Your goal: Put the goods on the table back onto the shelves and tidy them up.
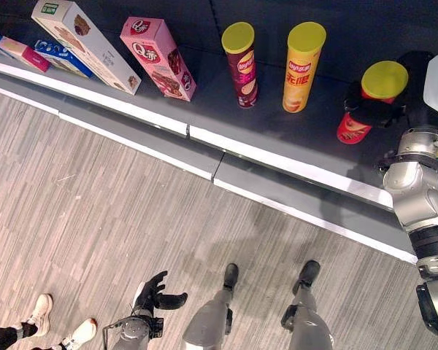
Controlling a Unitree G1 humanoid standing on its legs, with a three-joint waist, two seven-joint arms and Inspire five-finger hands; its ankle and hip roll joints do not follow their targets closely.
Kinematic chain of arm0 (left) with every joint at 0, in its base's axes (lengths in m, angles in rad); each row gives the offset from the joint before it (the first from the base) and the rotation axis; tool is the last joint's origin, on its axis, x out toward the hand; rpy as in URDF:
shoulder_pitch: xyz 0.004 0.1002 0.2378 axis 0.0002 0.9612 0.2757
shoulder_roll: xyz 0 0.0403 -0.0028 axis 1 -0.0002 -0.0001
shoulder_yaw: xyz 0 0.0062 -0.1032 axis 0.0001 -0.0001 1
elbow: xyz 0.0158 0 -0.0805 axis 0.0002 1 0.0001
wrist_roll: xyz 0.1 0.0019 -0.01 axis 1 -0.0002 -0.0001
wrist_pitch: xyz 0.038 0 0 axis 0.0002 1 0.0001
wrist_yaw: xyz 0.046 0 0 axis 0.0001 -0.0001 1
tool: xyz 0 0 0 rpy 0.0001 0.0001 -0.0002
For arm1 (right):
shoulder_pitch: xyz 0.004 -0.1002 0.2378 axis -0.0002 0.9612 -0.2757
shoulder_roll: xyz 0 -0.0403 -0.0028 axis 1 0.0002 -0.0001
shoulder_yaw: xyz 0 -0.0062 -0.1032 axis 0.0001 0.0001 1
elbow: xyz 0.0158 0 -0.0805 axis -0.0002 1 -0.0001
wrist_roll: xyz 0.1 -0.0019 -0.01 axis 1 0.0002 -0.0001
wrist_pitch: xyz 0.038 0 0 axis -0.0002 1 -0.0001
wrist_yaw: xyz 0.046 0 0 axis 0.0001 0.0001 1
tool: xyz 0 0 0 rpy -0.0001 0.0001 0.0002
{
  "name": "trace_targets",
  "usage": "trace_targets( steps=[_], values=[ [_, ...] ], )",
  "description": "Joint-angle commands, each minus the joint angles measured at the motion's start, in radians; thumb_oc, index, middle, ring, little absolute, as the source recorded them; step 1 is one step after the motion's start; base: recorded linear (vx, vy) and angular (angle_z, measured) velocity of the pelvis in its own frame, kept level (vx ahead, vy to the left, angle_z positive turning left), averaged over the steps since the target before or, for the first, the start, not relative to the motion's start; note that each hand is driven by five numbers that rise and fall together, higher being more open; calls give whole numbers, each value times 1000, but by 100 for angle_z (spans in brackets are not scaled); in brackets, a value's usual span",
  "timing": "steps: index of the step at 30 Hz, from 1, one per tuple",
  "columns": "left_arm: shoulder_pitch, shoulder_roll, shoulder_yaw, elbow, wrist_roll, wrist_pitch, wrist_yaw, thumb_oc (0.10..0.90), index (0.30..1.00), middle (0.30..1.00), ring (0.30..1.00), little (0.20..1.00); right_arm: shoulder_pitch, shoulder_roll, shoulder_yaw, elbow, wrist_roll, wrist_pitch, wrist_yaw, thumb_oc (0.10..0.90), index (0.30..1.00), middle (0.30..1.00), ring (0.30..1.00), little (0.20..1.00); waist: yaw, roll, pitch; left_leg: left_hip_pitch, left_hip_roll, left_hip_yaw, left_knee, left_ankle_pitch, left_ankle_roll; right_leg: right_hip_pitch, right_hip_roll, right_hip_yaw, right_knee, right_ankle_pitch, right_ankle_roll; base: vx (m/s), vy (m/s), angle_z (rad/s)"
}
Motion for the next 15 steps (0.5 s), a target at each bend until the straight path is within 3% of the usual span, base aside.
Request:
trace_targets(
  steps=[1, 10, 12, 15],
  values=[
    [25, 114, -61, 22, 5, -42, 46, 800, 900, 900, 900, 900, -167, -66, 30, -23, -48, -37, -107, 400, 300, 300, 300, 300, 11, -39, -66, -92, 3, 2, -15, 61, -16, 61, -89, 35, 145, -203, 113, 0, 0, 0],
    [15, 111, -67, 24, 0, -45, 55, 800, 900, 900, 900, 900, -185, -69, 50, 30, -30, -31, -114, 400, 300, 300, 300, 300, 14, -38, -64, -99, 0, -4, -15, 61, -17, 64, -90, 31, 140, -202, 115, 0, 0, 0],
    [14, 110, -66, 26, 2, -43, 54, 800, 900, 900, 900, 900, -183, -67, 54, 34, -28, -31, -112, 800, 900, 900, 900, 900, 12, -38, -64, -101, 0, -4, -15, 61, -17, 63, -90, 30, 139, -202, 115, 0, 0, 0],
    [13, 107, -70, 29, 4, -41, 55, 800, 900, 900, 900, 900, -172, -54, 54, 35, -19, -29, -109, 800, 900, 900, 900, 900, 10, -42, -65, -99, 0, -4, -15, 60, -15, 64, -90, 32, 137, -201, 115, 0, 0, 0]
  ],
)
